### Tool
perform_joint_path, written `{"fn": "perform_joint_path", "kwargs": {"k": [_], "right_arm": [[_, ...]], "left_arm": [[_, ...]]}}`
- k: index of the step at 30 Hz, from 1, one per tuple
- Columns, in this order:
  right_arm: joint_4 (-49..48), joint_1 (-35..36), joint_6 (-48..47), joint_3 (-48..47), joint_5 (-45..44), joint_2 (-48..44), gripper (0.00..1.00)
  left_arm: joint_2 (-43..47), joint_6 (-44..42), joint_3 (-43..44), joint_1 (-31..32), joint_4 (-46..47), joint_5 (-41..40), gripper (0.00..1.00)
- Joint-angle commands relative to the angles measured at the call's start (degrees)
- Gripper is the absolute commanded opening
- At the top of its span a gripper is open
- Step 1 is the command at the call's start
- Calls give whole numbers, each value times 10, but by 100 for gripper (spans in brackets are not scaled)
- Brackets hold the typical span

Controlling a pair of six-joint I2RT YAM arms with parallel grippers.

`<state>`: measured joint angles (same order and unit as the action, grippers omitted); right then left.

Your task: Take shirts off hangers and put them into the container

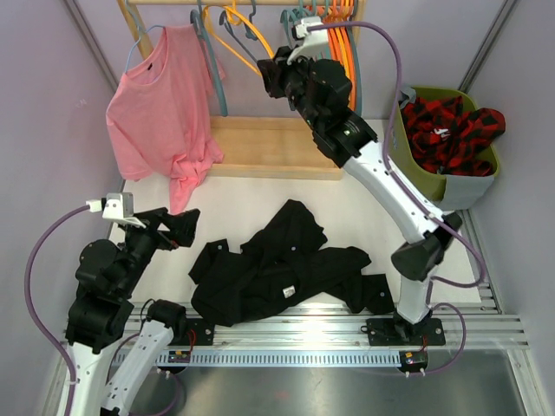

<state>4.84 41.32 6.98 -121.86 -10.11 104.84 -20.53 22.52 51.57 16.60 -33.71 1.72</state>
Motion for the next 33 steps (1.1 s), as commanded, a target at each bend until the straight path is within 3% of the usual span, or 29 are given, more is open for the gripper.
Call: {"fn": "perform_joint_path", "kwargs": {"k": [1,2,5,12,15,17,18,19,21,29,33], "right_arm": [[49,12,-22,-134,-51,72,0],[87,15,-21,-192,-56,90,0],[112,22,-26,-230,-84,123,0],[96,29,-32,-130,-137,67,0],[97,30,-35,-99,-142,46,21],[117,29,-39,-101,-142,42,50],[126,30,-39,-102,-135,40,59],[147,30,-37,-94,-130,34,80],[155,33,-30,-60,-113,-3,99],[83,149,-18,346,-141,-274,100],[122,244,60,498,-185,-318,99]], "left_arm": [[11,2,6,1,14,0,99],[12,-1,7,0,13,0,99],[16,-7,13,0,6,-7,99],[17,-5,16,0,5,-1,99],[17,1,16,1,8,6,99],[16,5,19,0,9,12,99],[16,6,20,1,8,13,99],[18,7,23,0,5,12,99],[22,5,30,0,0,9,99],[27,5,37,0,-21,-10,99],[34,16,16,0,-14,-15,99]]}}
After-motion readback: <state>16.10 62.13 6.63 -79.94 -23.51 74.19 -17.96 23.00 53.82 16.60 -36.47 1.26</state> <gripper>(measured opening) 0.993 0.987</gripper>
